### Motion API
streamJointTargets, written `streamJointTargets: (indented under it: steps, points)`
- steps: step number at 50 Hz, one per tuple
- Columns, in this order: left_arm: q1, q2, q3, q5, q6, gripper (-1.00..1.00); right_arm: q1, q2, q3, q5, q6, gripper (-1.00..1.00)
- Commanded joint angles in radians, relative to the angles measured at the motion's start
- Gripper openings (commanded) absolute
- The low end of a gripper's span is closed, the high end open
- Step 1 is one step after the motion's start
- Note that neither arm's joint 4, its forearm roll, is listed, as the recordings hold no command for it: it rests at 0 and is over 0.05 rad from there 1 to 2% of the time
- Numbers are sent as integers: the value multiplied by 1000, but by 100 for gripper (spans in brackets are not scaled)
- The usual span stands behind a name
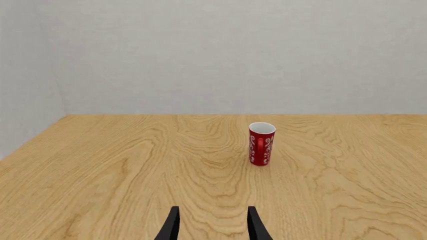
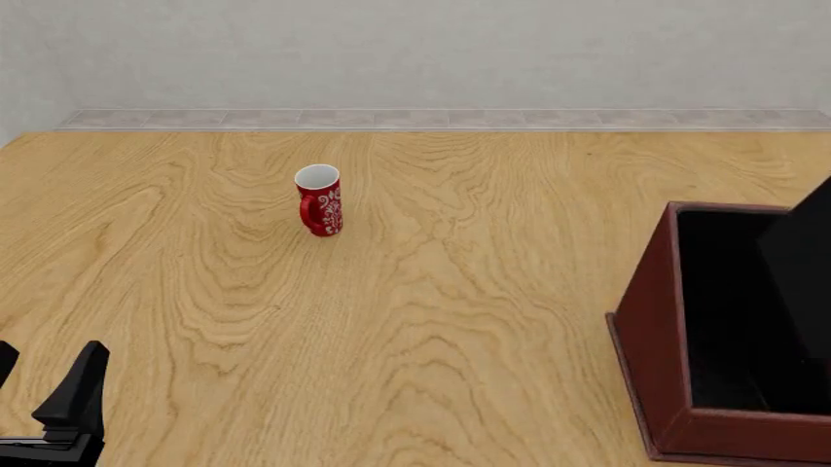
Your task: Pick up the book and place it in the left compartment of the caddy.
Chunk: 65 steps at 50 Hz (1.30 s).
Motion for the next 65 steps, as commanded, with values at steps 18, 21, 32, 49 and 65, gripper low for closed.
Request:
streamJointTargets:
  steps: [18, 21, 32, 49, 65]
  points:
    - [0, 0, 0, 0, 0, 100, -70, 12, 128, -140, 77, -100]
    - [0, 0, 0, 0, 0, 100, -74, 16, 143, -157, 85, -100]
    - [0, 0, 0, 0, 0, 100, -75, 17, 230, -209, 91, -100]
    - [0, 0, 0, 0, 0, 100, -67, 49, 326, -286, 93, -100]
    - [0, 0, 0, 0, 0, 100, -73, 68, 404, -364, 98, -100]
